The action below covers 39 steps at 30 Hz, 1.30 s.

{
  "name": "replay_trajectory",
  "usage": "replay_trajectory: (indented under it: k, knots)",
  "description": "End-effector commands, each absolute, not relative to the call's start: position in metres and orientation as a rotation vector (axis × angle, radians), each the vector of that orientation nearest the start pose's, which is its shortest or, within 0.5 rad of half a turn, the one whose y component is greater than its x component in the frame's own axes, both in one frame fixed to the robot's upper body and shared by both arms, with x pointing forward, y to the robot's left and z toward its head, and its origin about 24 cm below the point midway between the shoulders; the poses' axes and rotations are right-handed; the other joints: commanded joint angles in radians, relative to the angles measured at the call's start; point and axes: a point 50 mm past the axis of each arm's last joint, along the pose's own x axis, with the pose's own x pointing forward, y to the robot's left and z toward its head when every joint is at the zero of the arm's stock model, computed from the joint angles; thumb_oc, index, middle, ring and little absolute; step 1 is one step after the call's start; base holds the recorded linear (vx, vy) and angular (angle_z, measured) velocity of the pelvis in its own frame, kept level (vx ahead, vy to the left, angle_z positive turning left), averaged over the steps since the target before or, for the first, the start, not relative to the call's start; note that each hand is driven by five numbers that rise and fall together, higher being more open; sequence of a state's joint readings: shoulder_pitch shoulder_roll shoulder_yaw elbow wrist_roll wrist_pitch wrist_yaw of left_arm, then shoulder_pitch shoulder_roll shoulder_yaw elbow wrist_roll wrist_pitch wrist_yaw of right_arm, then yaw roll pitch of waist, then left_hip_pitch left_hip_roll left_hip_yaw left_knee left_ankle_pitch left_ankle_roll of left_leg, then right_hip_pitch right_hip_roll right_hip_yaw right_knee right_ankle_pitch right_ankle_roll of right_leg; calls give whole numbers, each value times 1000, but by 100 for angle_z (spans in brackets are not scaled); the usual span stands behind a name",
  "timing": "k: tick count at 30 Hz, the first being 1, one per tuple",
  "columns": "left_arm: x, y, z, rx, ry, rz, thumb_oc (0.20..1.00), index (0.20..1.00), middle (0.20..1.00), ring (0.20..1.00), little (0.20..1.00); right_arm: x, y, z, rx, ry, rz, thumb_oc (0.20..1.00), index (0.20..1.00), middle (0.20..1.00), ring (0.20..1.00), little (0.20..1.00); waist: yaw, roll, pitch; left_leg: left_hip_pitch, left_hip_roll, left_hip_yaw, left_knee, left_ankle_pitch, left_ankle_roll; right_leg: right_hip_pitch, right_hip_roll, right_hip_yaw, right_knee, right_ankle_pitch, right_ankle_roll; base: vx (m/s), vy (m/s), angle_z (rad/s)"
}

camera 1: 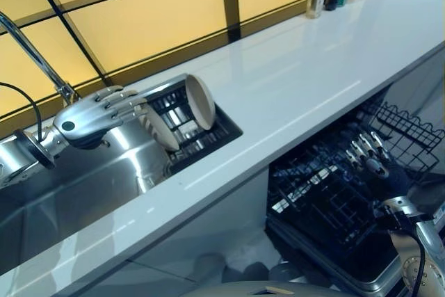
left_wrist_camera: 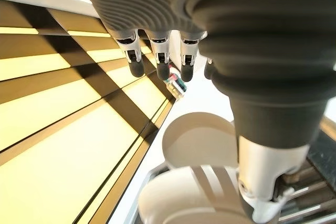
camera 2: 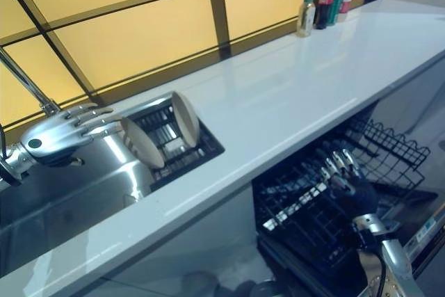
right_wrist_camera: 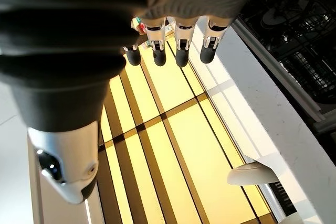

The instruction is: Pick up plates and place into dishwasher.

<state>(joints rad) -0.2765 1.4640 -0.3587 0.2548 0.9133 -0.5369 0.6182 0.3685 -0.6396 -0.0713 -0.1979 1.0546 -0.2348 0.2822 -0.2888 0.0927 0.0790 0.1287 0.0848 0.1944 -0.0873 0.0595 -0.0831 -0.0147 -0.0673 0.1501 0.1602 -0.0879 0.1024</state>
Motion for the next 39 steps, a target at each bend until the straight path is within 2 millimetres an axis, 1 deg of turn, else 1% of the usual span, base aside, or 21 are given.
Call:
replay_trajectory:
  k: [1, 3, 10, 15, 19, 23, 27, 31, 33, 36, 38, 39]
  knots:
    - [257, 328, 218, 2156, -577, -240, 1000, 1000, 1000, 1000, 1000, 182, -261, 112, 370, -288, 243, 1000, 1000, 1000, 1000, 1000, -25, -22, -43, -50, -54, 14, 124, -132, 90, -54, -2, -21, -14, 83, 70, 0, 0, 0]
    - [261, 332, 207, 2176, -446, -252, 1000, 1000, 1000, 1000, 1000, 184, -260, 114, 366, -288, 244, 1000, 1000, 1000, 1000, 1000, -32, -21, -38, -52, -53, 12, 127, -131, 90, -58, -3, -22, -7, 81, 70, 0, 0, 0]
    - [272, 340, 188, 2173, -315, -260, 1000, 1000, 1000, 1000, 1000, 184, -261, 116, 353, -287, 238, 1000, 1000, 1000, 1000, 1000, -52, -14, -26, -52, -49, 16, 115, -120, 87, -64, -2, -21, -3, 79, 70, 11, -17, -1]
    - [276, 341, 179, 2166, -308, -247, 1000, 1000, 1000, 1000, 1000, 184, -264, 116, 340, -282, 240, 1000, 1000, 1000, 1000, 1000, -64, -9, -19, -53, -46, 22, 115, -116, 83, -69, -2, -21, 1, 75, 69, 18, -24, -8]
    - [279, 344, 176, 2190, -312, -217, 1000, 1000, 1000, 1000, 1000, 183, -268, 118, 327, -282, 237, 1000, 1000, 1000, 1000, 1000, -77, -4, -11, -59, -43, 31, 120, -112, 79, -78, -2, -19, 7, 72, 67, 18, -18, -4]
    - [277, 349, 170, 2187, -292, -191, 1000, 1000, 1000, 1000, 1000, 181, -273, 119, 308, -274, 234, 1000, 1000, 1000, 1000, 1000, -88, 8, -3, -59, -43, 37, 120, -107, 74, -83, -1, -15, 11, 68, 64, 36, 10, -11]
    - [275, 355, 153, 2178, -177, -230, 1000, 1000, 1000, 1000, 1000, 179, -280, 118, 285, -265, 247, 1000, 1000, 1000, 1000, 1000, -104, 23, 2, -56, -43, 43, 124, -105, 70, -85, -2, -11, 16, 64, 63, 63, 29, -8]
    - [269, 364, 124, 2156, 37, -299, 1000, 1000, 1000, 1000, 1000, 181, -283, 123, 265, -258, 262, 1000, 1000, 1000, 1000, 1000, -115, 34, 8, -55, -43, 41, 132, -102, 66, -84, -4, -10, 22, 56, 61, 52, 29, -4]
    - [265, 369, 114, 2152, 106, -321, 1000, 1000, 1000, 1000, 1000, 183, -283, 126, 258, -258, 266, 1000, 1000, 1000, 1000, 1000, -118, 38, 13, -59, -43, 38, 136, -101, 65, -85, -5, -12, 24, 53, 61, 10, 31, -7]
    - [261, 374, 105, 2152, 172, -346, 1000, 1000, 1000, 1000, 1000, 183, -283, 126, 253, -258, 270, 1000, 1000, 1000, 1000, 1000, -120, 40, 17, -62, -42, 36, 138, -98, 63, -86, -7, -14, 25, 52, 61, 3, 18, -4]
    - [261, 375, 104, 2141, 199, -346, 592, 592, 592, 592, 592, 183, -283, 127, 250, -258, 276, 1000, 1000, 1000, 1000, 1000, -122, 42, 20, -64, -41, 36, 138, -96, 62, -86, -9, -16, 25, 52, 61, 0, 16, 0]
    - [260, 376, 102, 2146, 201, -345, 517, 517, 517, 517, 517, 183, -283, 128, 248, -259, 280, 1000, 1000, 1000, 1000, 1000, -124, 42, 22, -67, -42, 35, 139, -95, 62, -88, -9, -17, 25, 52, 60, 1, 30, 0]
